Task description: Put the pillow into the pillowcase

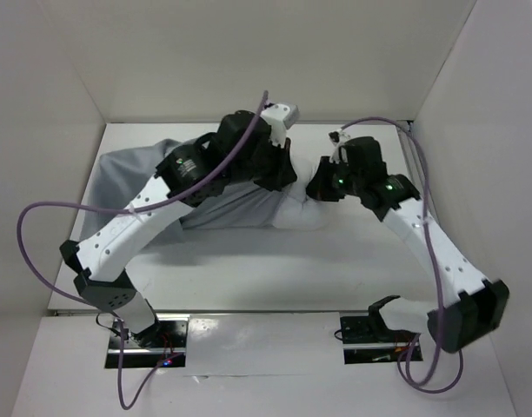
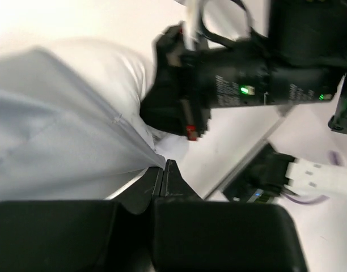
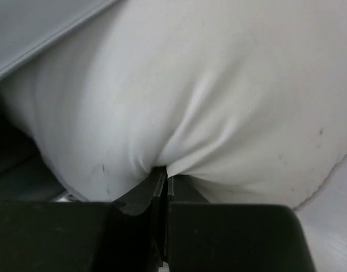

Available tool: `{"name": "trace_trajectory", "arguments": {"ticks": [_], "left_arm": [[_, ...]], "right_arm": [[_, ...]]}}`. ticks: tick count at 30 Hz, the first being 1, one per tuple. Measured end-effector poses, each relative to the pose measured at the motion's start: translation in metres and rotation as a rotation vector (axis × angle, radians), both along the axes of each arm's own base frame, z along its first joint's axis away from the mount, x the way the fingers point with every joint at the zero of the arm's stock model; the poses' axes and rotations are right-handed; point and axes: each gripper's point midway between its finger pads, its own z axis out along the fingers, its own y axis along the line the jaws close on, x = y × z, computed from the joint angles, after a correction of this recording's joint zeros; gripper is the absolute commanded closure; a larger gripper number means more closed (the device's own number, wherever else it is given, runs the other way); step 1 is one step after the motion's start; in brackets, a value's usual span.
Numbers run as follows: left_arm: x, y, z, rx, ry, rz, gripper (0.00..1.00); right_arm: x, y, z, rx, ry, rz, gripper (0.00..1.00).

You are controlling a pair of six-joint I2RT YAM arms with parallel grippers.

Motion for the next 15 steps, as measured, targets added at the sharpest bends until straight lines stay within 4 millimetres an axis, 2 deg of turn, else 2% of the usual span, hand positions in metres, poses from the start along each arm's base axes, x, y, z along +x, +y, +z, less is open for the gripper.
{"name": "trace_trajectory", "arguments": {"ticks": [3,4,6,9,11,14,15], "left_arm": [[-0.013,0.010,0.035,-0.072,-0.005,-0.041,1.00],[-0.016,0.015,0.045,-0.092,-0.007,-0.048,1.00],[-0.019,0.027,0.063,-0.137,-0.004,-0.051,1.00],[-0.013,0.041,0.073,-0.193,0.042,-0.051,1.00],[0.006,0.048,0.064,-0.209,0.108,-0.031,1.00],[0.047,0.044,0.033,-0.210,0.240,-0.014,1.00],[0.067,0.039,0.017,-0.207,0.280,-0.010,1.00]], "right_arm": [[-0.032,-0.010,0.043,0.051,-0.092,0.011,1.00],[-0.041,-0.014,0.052,0.062,-0.108,0.010,1.00],[-0.060,-0.019,0.066,0.089,-0.126,0.008,1.00],[-0.078,-0.022,0.075,0.135,-0.139,0.010,1.00],[-0.084,-0.022,0.069,0.156,-0.110,0.005,1.00],[-0.080,-0.021,0.055,0.149,-0.048,-0.024,1.00],[-0.075,-0.021,0.050,0.138,-0.031,-0.044,1.00]]}}
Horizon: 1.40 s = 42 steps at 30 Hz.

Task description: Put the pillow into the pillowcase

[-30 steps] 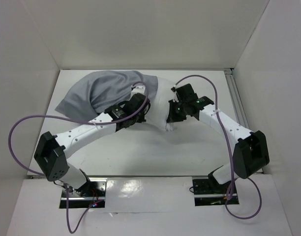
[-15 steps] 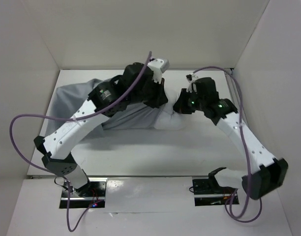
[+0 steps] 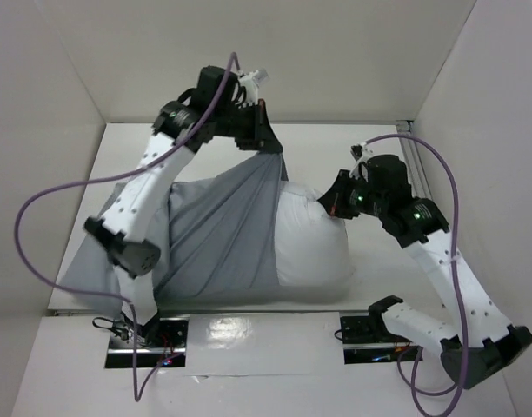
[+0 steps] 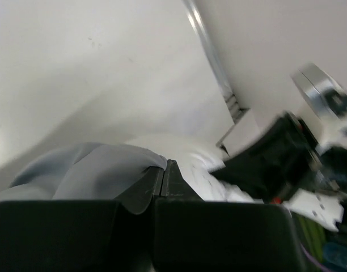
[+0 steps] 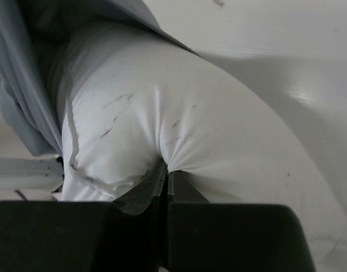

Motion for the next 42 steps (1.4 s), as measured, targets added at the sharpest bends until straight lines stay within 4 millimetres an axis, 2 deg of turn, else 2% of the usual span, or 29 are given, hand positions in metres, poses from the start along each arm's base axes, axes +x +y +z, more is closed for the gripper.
{"name": "trace_trajectory", "arguments": {"ticks": [2,3,4,6,7,8,9,11,12,14,17,20,22,24,28,30,32,34,37,38,39,40,41,42], "left_arm": [[0.040,-0.009,-0.036,0.022,0.059,0.018,0.96],[0.060,-0.011,-0.057,0.041,0.077,0.042,0.87],[0.079,-0.013,-0.081,0.067,0.099,0.068,0.62],[0.104,-0.014,-0.112,0.095,0.121,0.103,0.35],[0.113,-0.015,-0.122,0.102,0.119,0.117,0.15],[0.118,-0.013,-0.124,0.112,0.103,0.127,0.09],[0.122,-0.011,-0.123,0.122,0.084,0.143,0.06],[0.121,-0.008,-0.106,0.134,0.016,0.158,0.09],[0.120,-0.007,-0.100,0.143,-0.007,0.167,0.12],[0.101,-0.002,-0.067,0.157,-0.095,0.172,0.16],[0.066,0.014,-0.031,0.203,-0.199,0.209,0.17],[0.023,0.037,-0.025,0.295,-0.235,0.255,0.12],[0.000,0.048,-0.042,0.379,-0.219,0.276,0.12],[-0.020,0.055,-0.071,0.482,-0.171,0.280,0.11],[-0.040,0.068,-0.140,0.676,-0.051,0.294,0.11],[-0.045,0.076,-0.162,0.742,-0.010,0.311,0.11],[-0.045,0.081,-0.172,0.781,0.007,0.340,0.16],[-0.043,0.085,-0.174,0.802,0.006,0.366,0.21],[-0.039,0.090,-0.179,0.826,0.012,0.408,0.48],[-0.039,0.091,-0.181,0.837,0.014,0.415,0.63],[-0.038,0.093,-0.183,0.845,0.019,0.427,0.86],[-0.038,0.094,-0.184,0.856,0.025,0.432,0.97],[-0.039,0.095,-0.185,0.865,0.029,0.431,1.00],[-0.040,0.096,-0.185,0.869,0.032,0.422,1.00]], "right_arm": [[0.016,-0.001,-0.017,-0.040,0.055,-0.045,1.00],[0.027,-0.003,-0.027,-0.059,0.083,-0.072,1.00],[0.038,-0.005,-0.039,-0.081,0.117,-0.101,1.00],[0.064,-0.014,-0.068,-0.118,0.195,-0.162,0.98],[0.078,-0.021,-0.084,-0.130,0.249,-0.193,0.72],[0.094,-0.027,-0.101,-0.134,0.301,-0.219,0.46],[0.109,-0.034,-0.114,-0.140,0.331,-0.252,0.28],[0.137,-0.051,-0.137,-0.170,0.387,-0.308,0.11],[0.153,-0.061,-0.144,-0.180,0.402,-0.334,0.08],[0.178,-0.075,-0.145,-0.185,0.396,-0.366,0.05],[0.190,-0.099,-0.133,-0.172,0.358,-0.412,0.01],[0.181,-0.125,-0.115,-0.155,0.310,-0.458,0.01],[0.162,-0.139,-0.103,-0.149,0.279,-0.474,0.01],[0.141,-0.138,-0.093,-0.146,0.243,-0.449,0.01],[0.092,-0.101,-0.091,-0.130,0.201,-0.285,0.01],[0.067,-0.077,-0.097,-0.114,0.212,-0.186,0.01],[0.045,-0.052,-0.108,-0.098,0.242,-0.086,0.01],[0.028,-0.033,-0.118,-0.093,0.275,-0.013,0.01],[0.008,-0.009,-0.131,-0.092,0.310,0.074,0.01],[0.004,-0.004,-0.135,-0.090,0.318,0.092,0.06],[0.003,0.002,-0.137,-0.087,0.319,0.107,0.12],[0.002,0.006,-0.139,-0.079,0.324,0.117,0.27],[0.003,0.011,-0.141,-0.069,0.324,0.125,0.49],[0.005,0.014,-0.142,-0.058,0.323,0.127,0.84]]}}
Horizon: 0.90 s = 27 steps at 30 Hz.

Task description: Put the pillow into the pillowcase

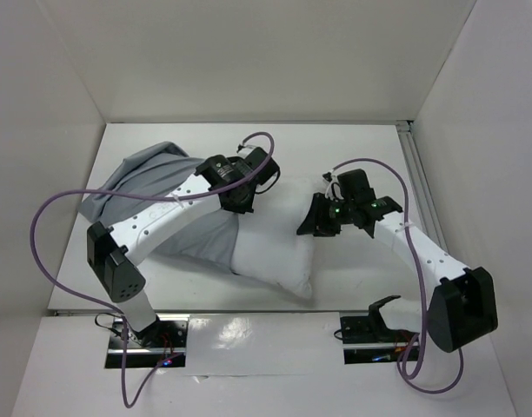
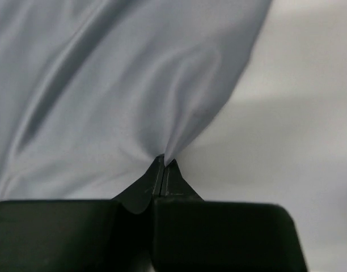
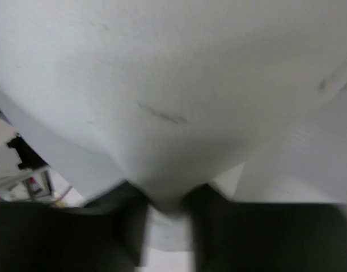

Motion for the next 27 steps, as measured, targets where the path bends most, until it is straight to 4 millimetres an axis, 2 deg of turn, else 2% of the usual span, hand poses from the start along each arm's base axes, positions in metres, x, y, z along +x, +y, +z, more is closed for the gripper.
{"name": "trace_trajectory", "arguments": {"ticks": [1,2,6,9,11,12,13,16,18,20,23,25,26,27], "left_arm": [[0.000,-0.002,0.002,-0.007,0.002,-0.007,1.00],[0.001,-0.005,0.006,-0.022,0.004,-0.016,1.00],[0.007,-0.040,0.042,-0.162,0.004,-0.136,1.00],[0.017,-0.091,0.090,-0.356,-0.013,-0.287,1.00],[0.033,-0.137,0.134,-0.539,-0.073,-0.406,1.00],[0.039,-0.155,0.147,-0.622,-0.094,-0.456,1.00],[0.042,-0.166,0.152,-0.686,-0.086,-0.496,1.00],[0.046,-0.180,0.147,-0.796,-0.023,-0.553,1.00],[0.044,-0.183,0.138,-0.823,0.021,-0.576,1.00],[0.041,-0.187,0.127,-0.829,0.060,-0.592,1.00],[0.033,-0.186,0.098,-0.799,0.127,-0.591,0.99],[0.028,-0.182,0.081,-0.768,0.163,-0.576,0.86],[0.027,-0.180,0.076,-0.747,0.165,-0.576,0.74],[0.027,-0.177,0.073,-0.729,0.164,-0.574,0.48]], "right_arm": [[0.003,0.003,-0.001,0.012,0.005,-0.005,0.95],[0.006,0.006,0.000,0.025,0.005,-0.012,1.00],[0.024,0.014,0.004,0.060,0.001,-0.067,1.00],[0.050,0.017,0.023,0.112,-0.036,-0.140,1.00],[0.073,0.016,0.046,0.170,-0.083,-0.202,1.00],[0.083,0.016,0.060,0.201,-0.116,-0.231,1.00],[0.092,0.017,0.074,0.228,-0.149,-0.253,1.00],[0.115,0.019,0.110,0.292,-0.245,-0.312,1.00],[0.122,0.017,0.116,0.302,-0.271,-0.356,1.00],[0.128,0.010,0.105,0.288,-0.270,-0.411,1.00],[0.131,-0.007,0.069,0.239,-0.217,-0.494,1.00],[0.130,-0.017,0.048,0.212,-0.171,-0.525,1.00],[0.129,-0.019,0.040,0.203,-0.152,-0.533,1.00],[0.128,-0.020,0.035,0.196,-0.140,-0.535,1.00]]}}
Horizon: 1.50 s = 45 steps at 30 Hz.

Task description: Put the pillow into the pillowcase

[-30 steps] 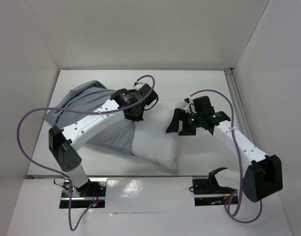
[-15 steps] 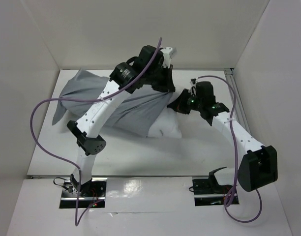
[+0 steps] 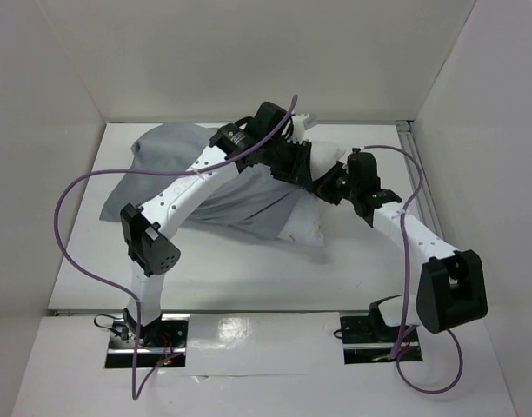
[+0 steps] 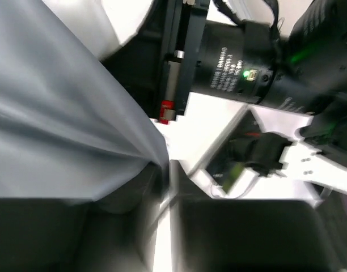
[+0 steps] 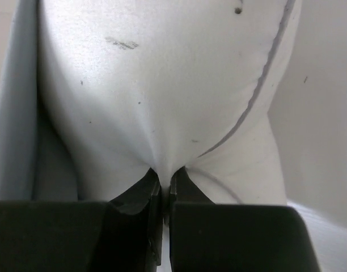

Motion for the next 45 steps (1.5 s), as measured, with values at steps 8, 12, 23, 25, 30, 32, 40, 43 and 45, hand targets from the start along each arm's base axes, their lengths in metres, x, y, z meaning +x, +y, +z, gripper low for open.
{"name": "trace_trajectory", "arguments": {"ticks": [8,12,23,25,30,32,40,43,45], "left_arm": [[-0.002,0.034,0.025,0.083,-0.143,0.073,0.37],[-0.021,0.067,0.023,0.205,-0.232,0.178,0.59],[-0.112,0.126,-0.141,0.572,-0.208,0.287,0.20],[-0.107,0.127,-0.149,0.580,-0.227,0.343,0.20],[-0.088,0.114,-0.155,0.506,-0.276,0.440,0.18],[-0.083,0.105,-0.160,0.487,-0.282,0.445,0.18],[-0.073,0.092,-0.194,0.518,-0.261,0.462,0.38],[-0.068,0.094,-0.194,0.508,-0.251,0.497,0.64],[-0.065,0.096,-0.194,0.505,-0.247,0.514,0.83]], "right_arm": [[-0.015,-0.010,-0.007,-0.047,0.033,0.044,0.28],[-0.030,-0.028,-0.006,-0.087,0.054,0.051,0.18],[-0.071,-0.055,0.000,-0.129,0.078,0.066,0.14],[-0.075,-0.056,-0.004,-0.129,0.097,0.074,0.09],[-0.080,-0.052,-0.004,-0.118,0.101,0.106,0.00],[-0.084,-0.048,-0.005,-0.104,0.106,0.134,0.00],[-0.095,-0.037,-0.026,-0.062,0.162,0.204,0.10],[-0.091,-0.031,-0.039,-0.040,0.189,0.226,0.22],[-0.086,-0.024,-0.047,-0.020,0.205,0.249,0.28]]}}
